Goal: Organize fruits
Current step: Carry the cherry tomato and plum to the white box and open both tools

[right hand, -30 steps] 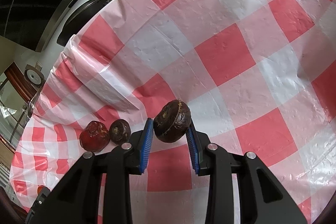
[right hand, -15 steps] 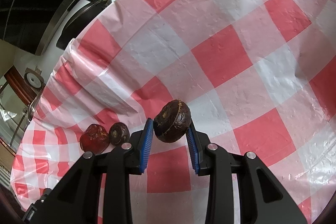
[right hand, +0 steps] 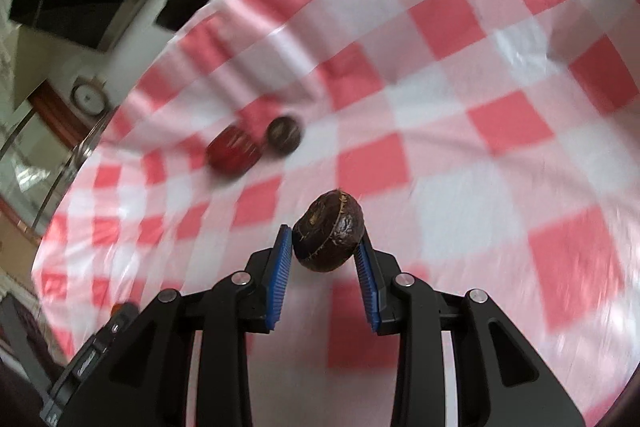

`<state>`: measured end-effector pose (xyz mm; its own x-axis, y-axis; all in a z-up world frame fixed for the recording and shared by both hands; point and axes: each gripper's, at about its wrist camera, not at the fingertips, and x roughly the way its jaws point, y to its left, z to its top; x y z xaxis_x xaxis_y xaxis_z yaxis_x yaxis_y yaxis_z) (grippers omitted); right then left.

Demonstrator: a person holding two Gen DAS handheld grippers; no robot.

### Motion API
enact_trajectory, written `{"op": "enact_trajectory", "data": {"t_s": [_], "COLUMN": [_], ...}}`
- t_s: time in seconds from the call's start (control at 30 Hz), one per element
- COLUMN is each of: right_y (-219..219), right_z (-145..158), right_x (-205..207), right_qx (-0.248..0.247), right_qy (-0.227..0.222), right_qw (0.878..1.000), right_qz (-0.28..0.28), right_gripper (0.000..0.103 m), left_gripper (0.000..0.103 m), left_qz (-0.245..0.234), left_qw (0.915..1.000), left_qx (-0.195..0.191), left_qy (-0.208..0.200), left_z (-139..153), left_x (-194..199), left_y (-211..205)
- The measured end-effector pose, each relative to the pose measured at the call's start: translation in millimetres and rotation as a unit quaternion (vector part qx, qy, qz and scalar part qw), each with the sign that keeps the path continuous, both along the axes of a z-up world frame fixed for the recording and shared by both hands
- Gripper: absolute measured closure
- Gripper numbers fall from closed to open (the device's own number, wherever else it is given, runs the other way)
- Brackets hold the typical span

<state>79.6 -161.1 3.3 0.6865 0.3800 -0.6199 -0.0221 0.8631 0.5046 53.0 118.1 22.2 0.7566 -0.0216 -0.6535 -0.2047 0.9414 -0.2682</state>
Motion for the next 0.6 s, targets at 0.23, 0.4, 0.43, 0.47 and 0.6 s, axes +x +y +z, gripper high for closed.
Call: {"op": "enact_trajectory", "data": {"t_s": [0.23, 0.4, 0.43, 0.47, 0.6], "right_y": [20.8, 31.6, 36.5, 40.6, 61.8], "right_z": [1.2, 1.3, 1.9, 2.5, 4.1], "right_x": [-63.4, -91.7, -99.6, -105.2, -129.5], "right_qx": [0.018, 0.013, 0.006, 0.0, -0.014], "right_qy": [0.001, 0.003, 0.002, 0.0, -0.003], "right_qw": [0.999, 0.998, 0.998, 0.998, 0.995], "right_qz": [0.034, 0.055, 0.062, 0.069, 0.101], "right_gripper": [0.07, 0.07, 0.071, 0.07, 0.07], "left_gripper": [0.068, 0.068, 0.068, 0.068, 0.068], "left_qz": [0.001, -0.004, -0.005, -0.001, 0.006], "left_qw": [0.9998, 0.9999, 0.9999, 0.9999, 0.9999], "left_qx": [-0.018, -0.011, -0.014, -0.014, -0.009], "left_qy": [0.002, 0.007, 0.007, 0.007, 0.013], "left_z": [-0.6, -2.1, -2.7, -2.5, -3.5], "left_x": [-36.2, -65.7, -72.0, -80.9, -106.2], "left_y": [0.3, 1.3, 4.0, 8.2, 24.9]}}
